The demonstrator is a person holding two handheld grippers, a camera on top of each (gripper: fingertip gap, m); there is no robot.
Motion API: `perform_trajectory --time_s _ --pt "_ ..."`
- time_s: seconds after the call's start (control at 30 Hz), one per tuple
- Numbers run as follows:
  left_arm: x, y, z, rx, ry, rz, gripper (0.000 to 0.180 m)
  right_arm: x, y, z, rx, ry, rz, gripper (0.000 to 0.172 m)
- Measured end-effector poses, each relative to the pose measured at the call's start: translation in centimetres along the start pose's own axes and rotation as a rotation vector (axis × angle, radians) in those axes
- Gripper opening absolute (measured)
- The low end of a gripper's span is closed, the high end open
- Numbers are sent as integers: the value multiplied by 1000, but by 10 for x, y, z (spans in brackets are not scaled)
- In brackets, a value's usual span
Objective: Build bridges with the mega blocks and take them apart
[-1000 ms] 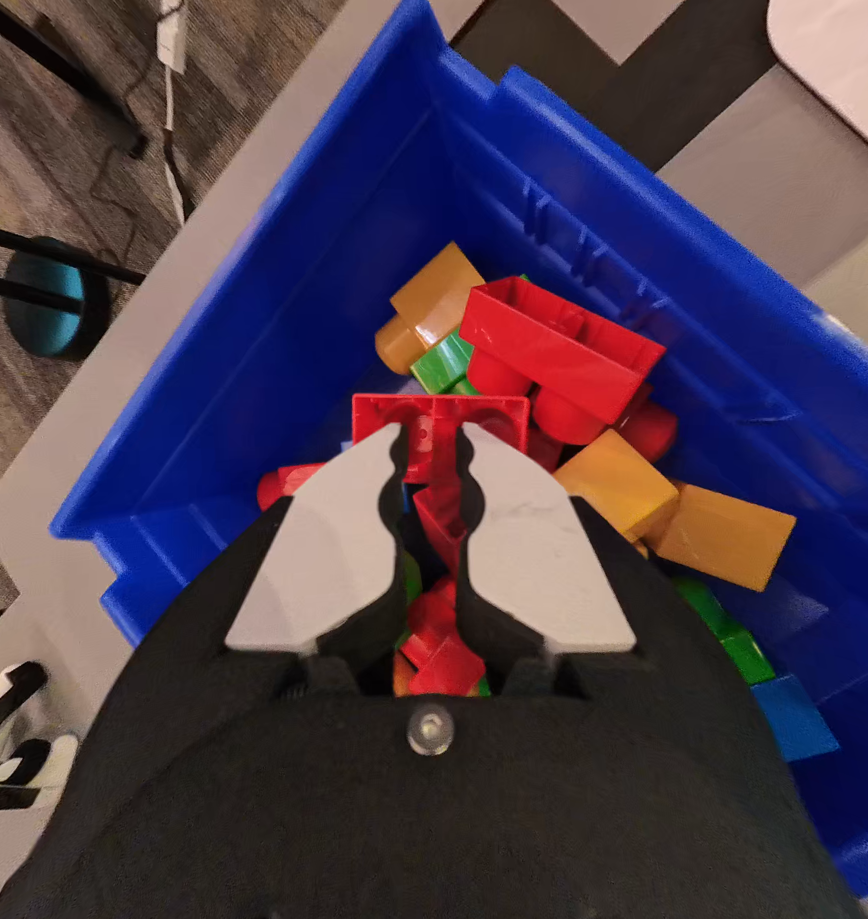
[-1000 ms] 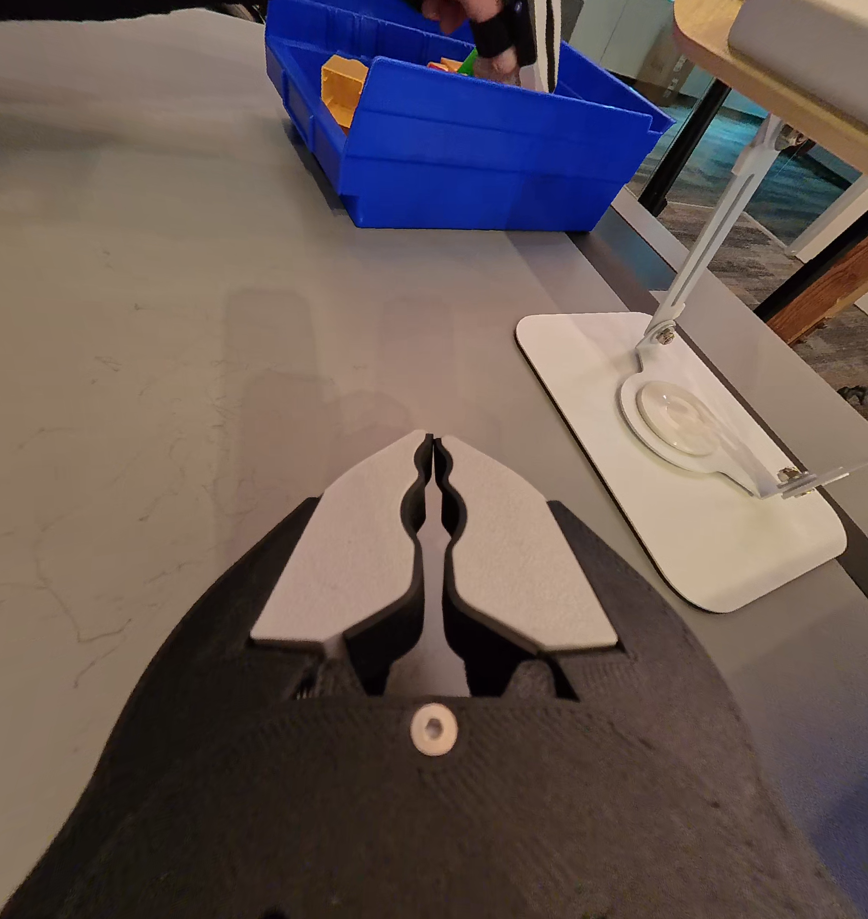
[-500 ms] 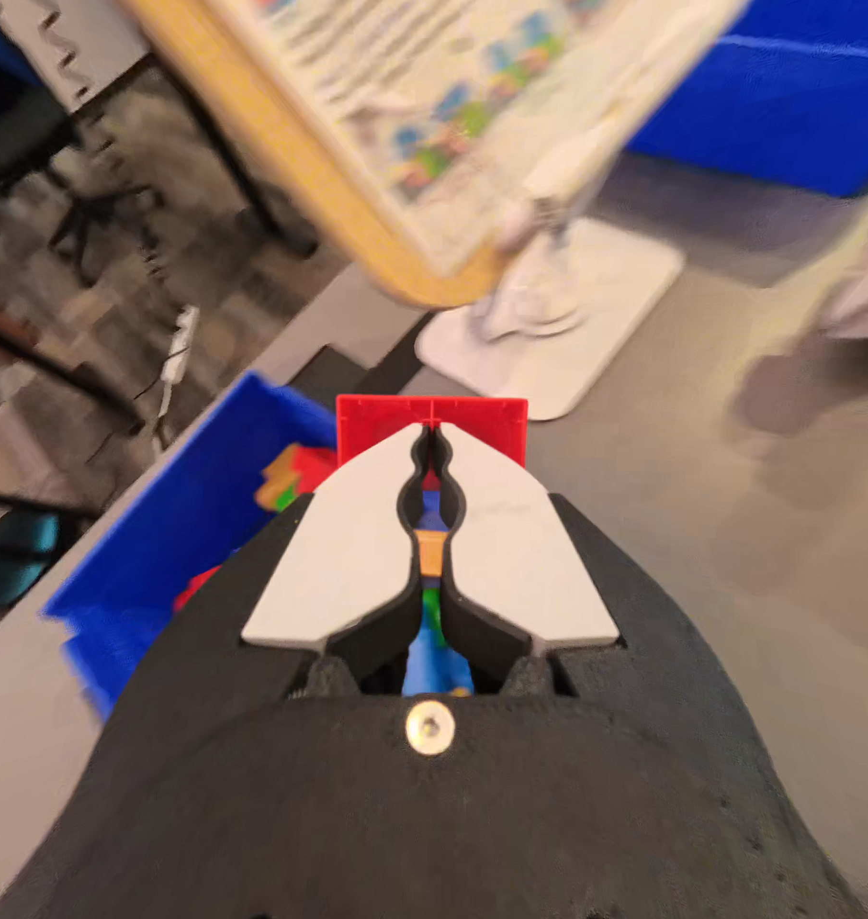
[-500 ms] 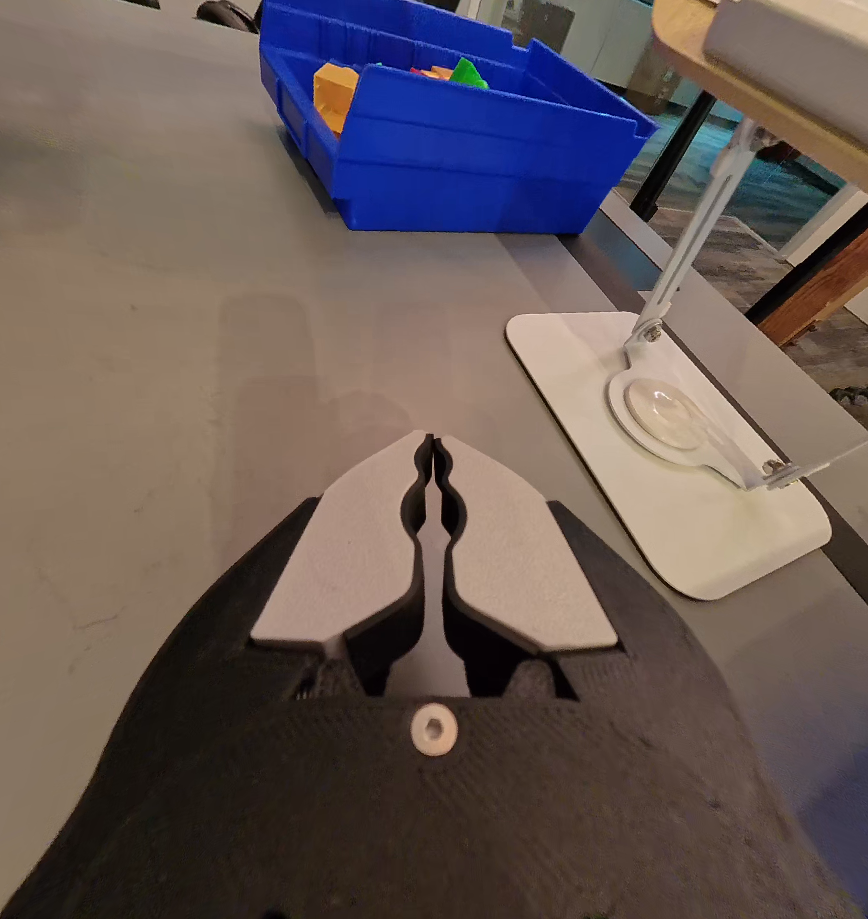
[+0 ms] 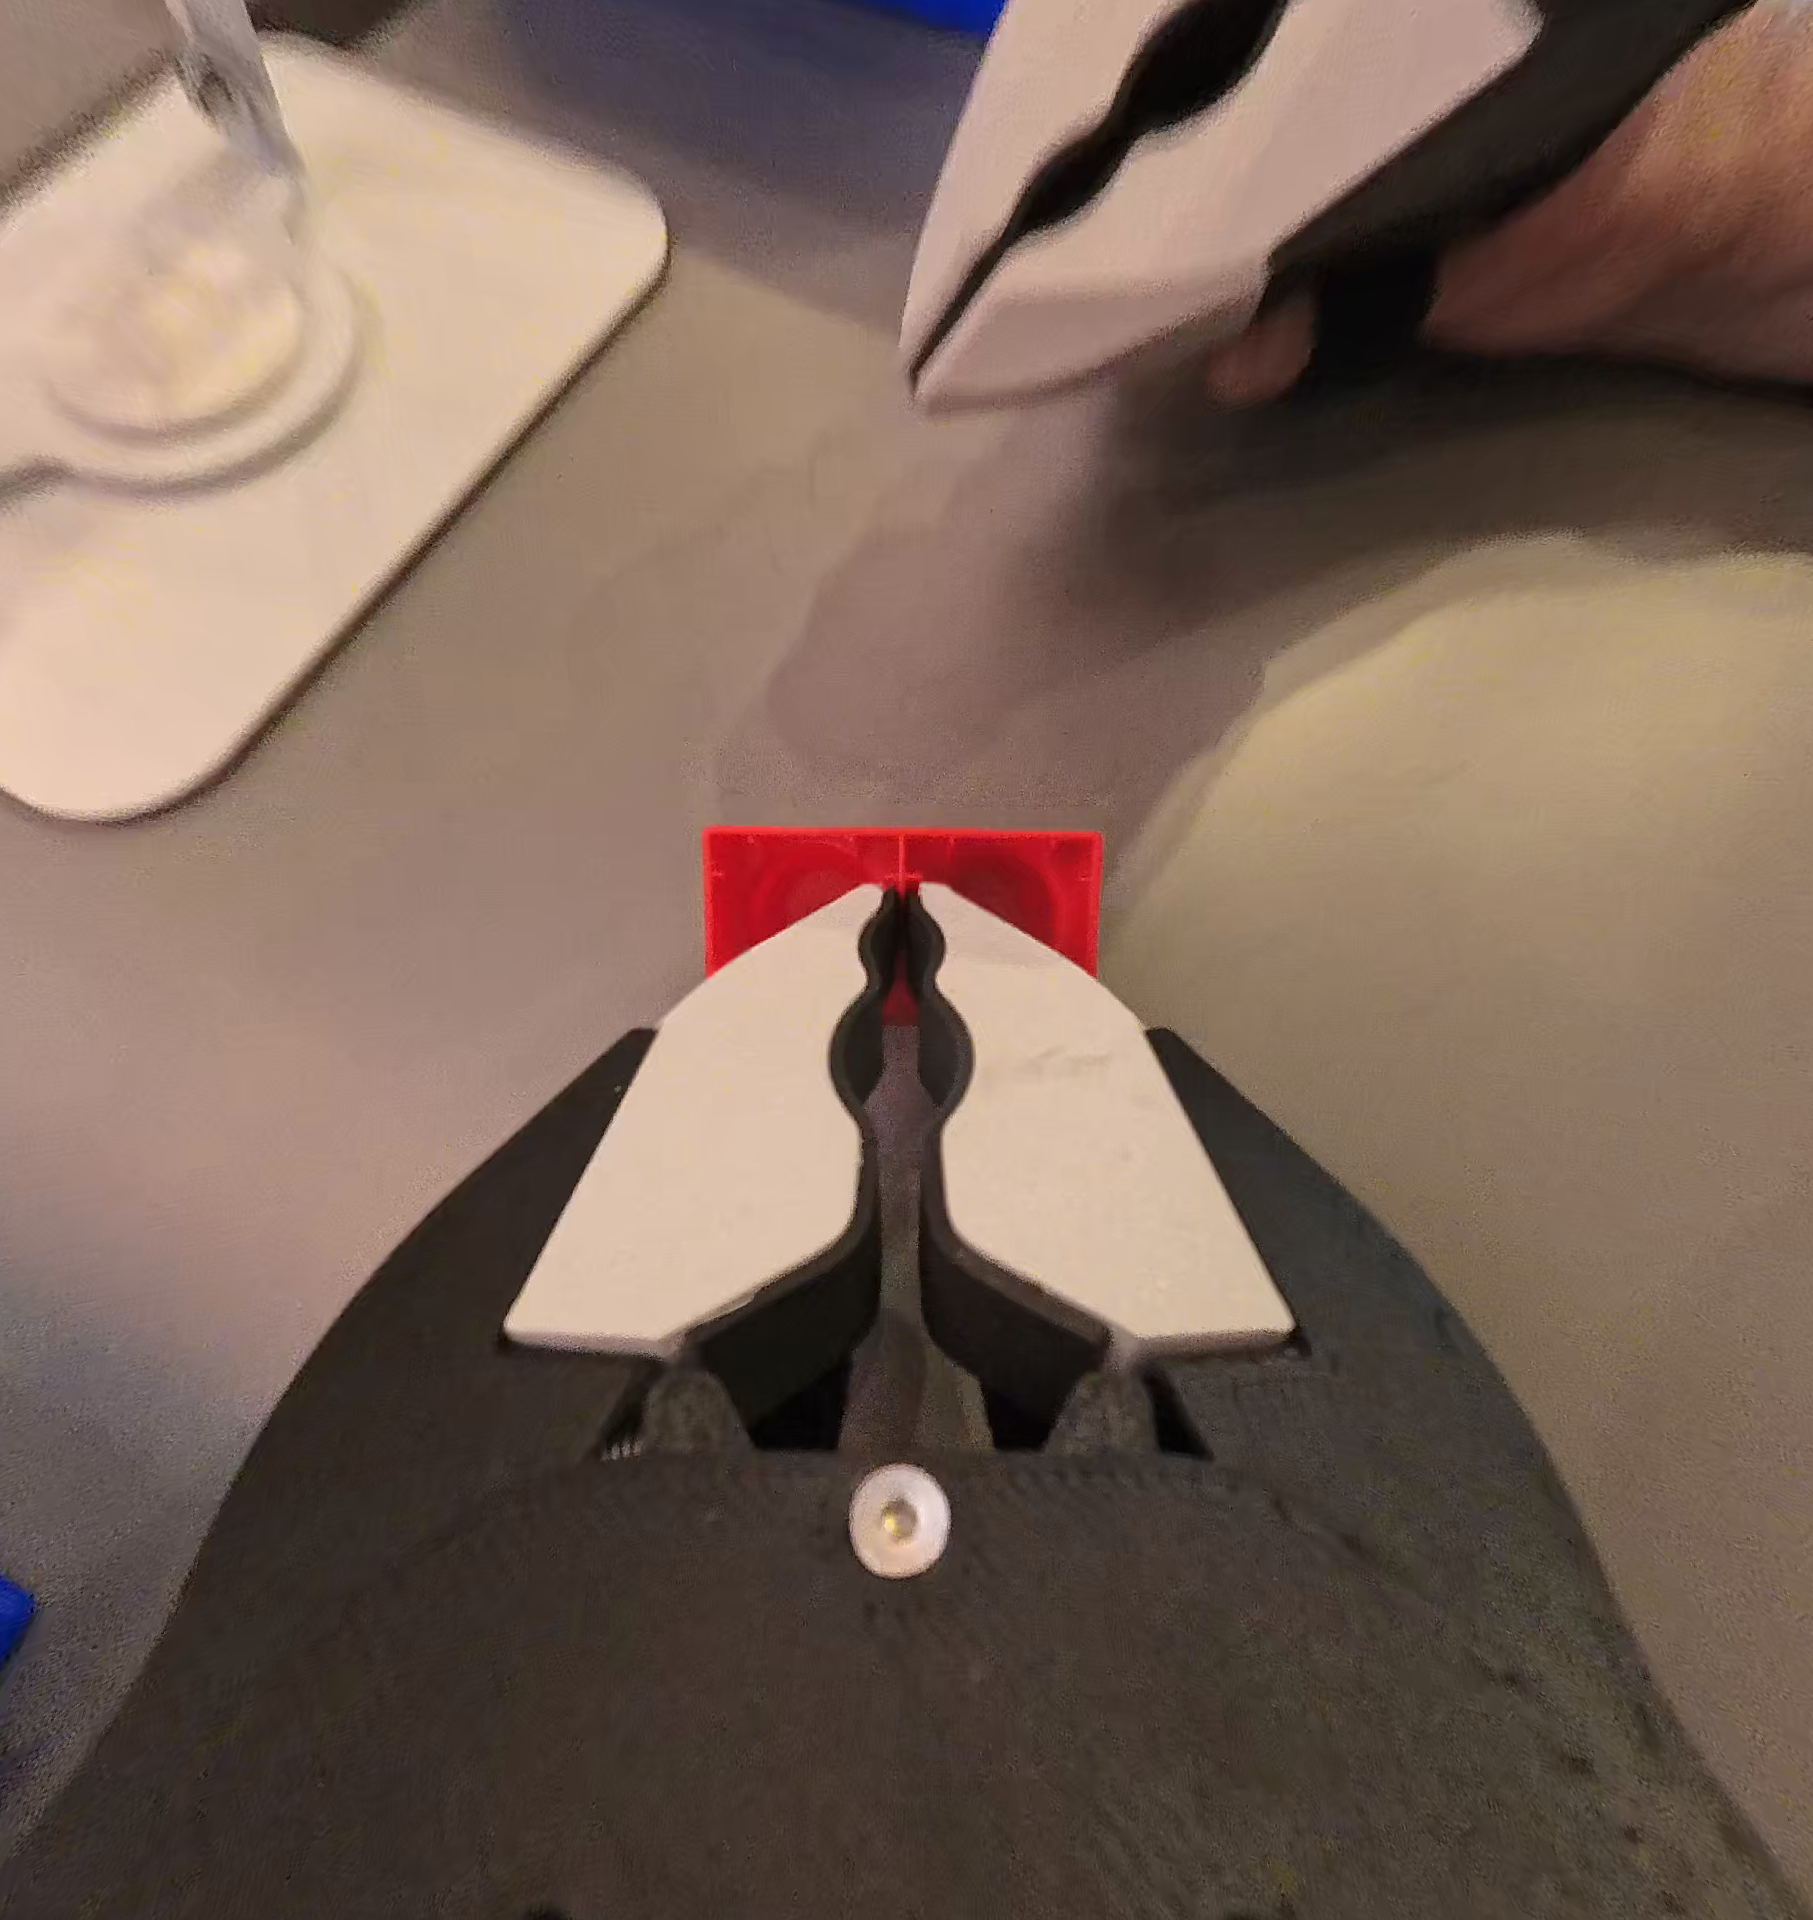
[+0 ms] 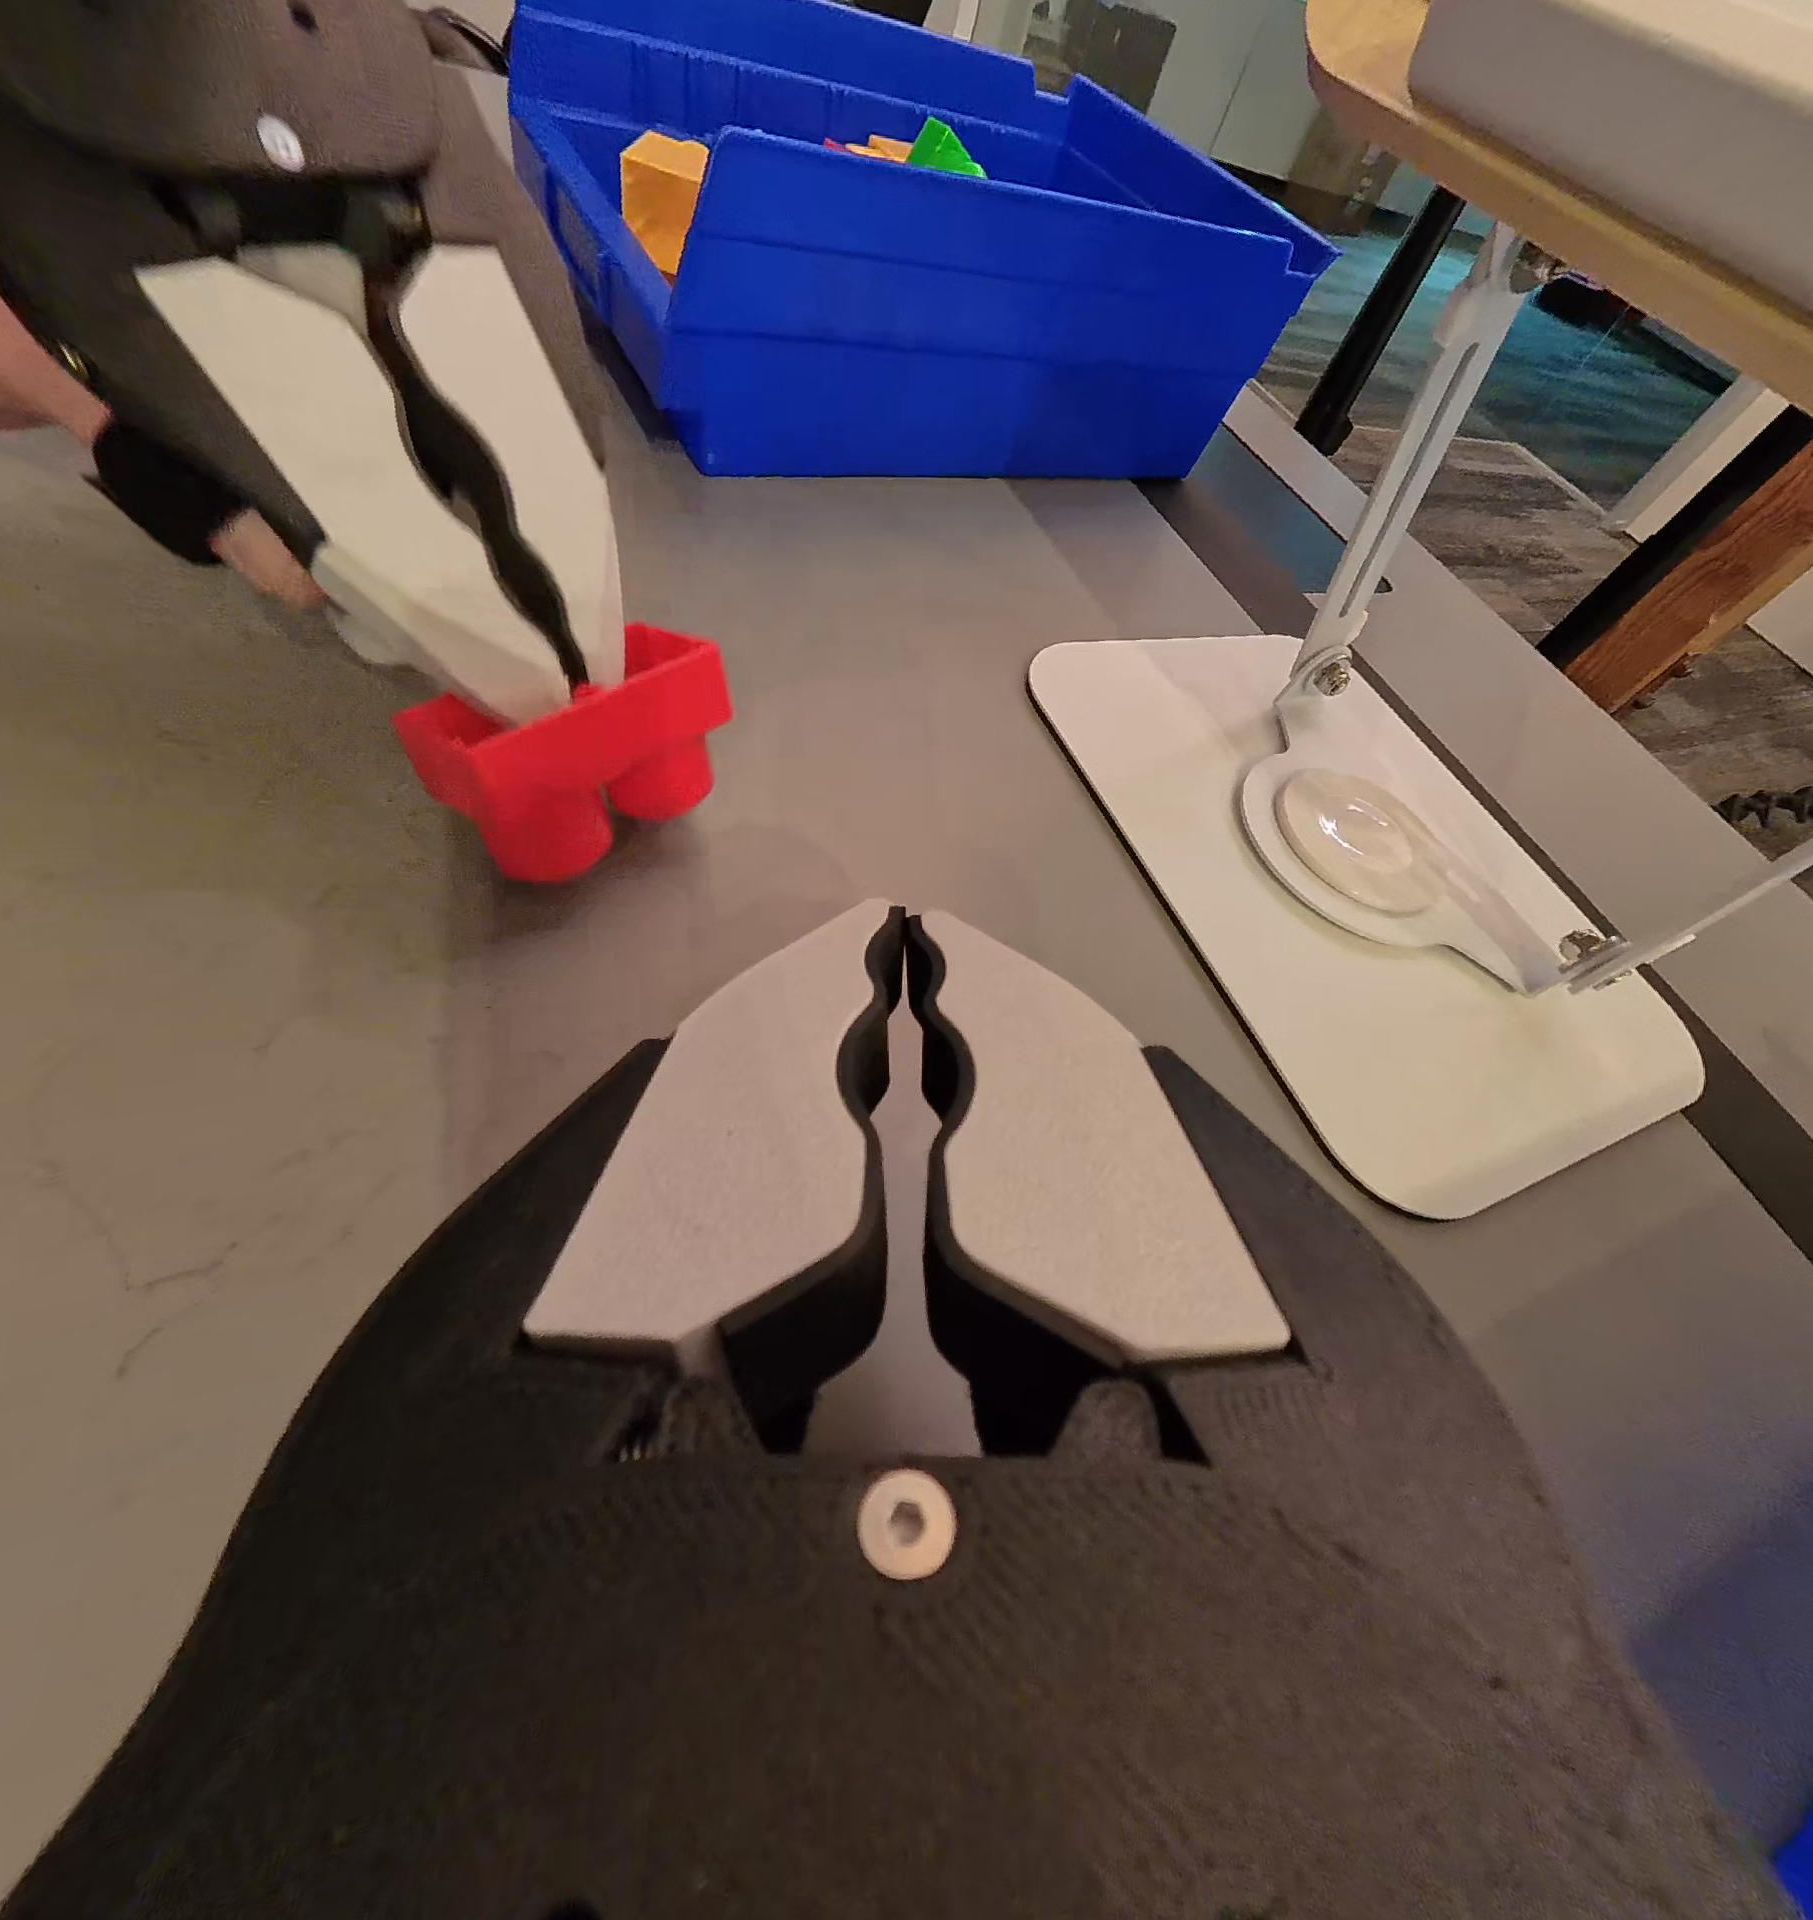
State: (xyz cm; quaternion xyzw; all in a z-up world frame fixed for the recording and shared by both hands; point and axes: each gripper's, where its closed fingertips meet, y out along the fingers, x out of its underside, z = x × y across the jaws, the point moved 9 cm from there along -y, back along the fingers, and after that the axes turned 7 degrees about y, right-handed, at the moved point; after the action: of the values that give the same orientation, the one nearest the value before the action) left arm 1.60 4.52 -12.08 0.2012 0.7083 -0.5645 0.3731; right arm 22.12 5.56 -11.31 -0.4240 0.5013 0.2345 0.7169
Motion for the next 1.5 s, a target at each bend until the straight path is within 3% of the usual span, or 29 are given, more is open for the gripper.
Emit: perform_trajectory --time_s 0.2,0.3,0.4,0.53,0.63,0.8,1.03,1.17,1.33,1.5 --pt "20 -10 6 21 -52 -17 5 1 0 -1 -5 -9 -5 0" --pt "26 -19 9 42 -60 -33 16 1 0 -1 -6 -8 -6 0" --pt "31 -29 11 30 -72 -51 50 1 0 -1 -6 -12 -8 0" --pt "33 -60 9 27 -98 2 62 1 0 -1 -7 -10 -8 0" --pt "30 -98 -13 -130 -57 6 58 1 0 -1 -7 -11 -9 0" --pt "35 -152 -90 -477 9 -120 51 1 1 -1 -9 -15 -14 0" --pt "69 -134 -181 -441 -140 -363 58 1 1 -2 -13 -22 -20 0" --pt "81 -122 -192 -412 -169 -488 39 1 2 -2 -16 -24 -23 0" --pt "72 -131 -191 -502 -111 -376 37 1 2 -3 -17 -25 -24 0" --pt "33 -152 -149 -518 -28 -252 37 1 2 -3 -18 -26 -27 0"
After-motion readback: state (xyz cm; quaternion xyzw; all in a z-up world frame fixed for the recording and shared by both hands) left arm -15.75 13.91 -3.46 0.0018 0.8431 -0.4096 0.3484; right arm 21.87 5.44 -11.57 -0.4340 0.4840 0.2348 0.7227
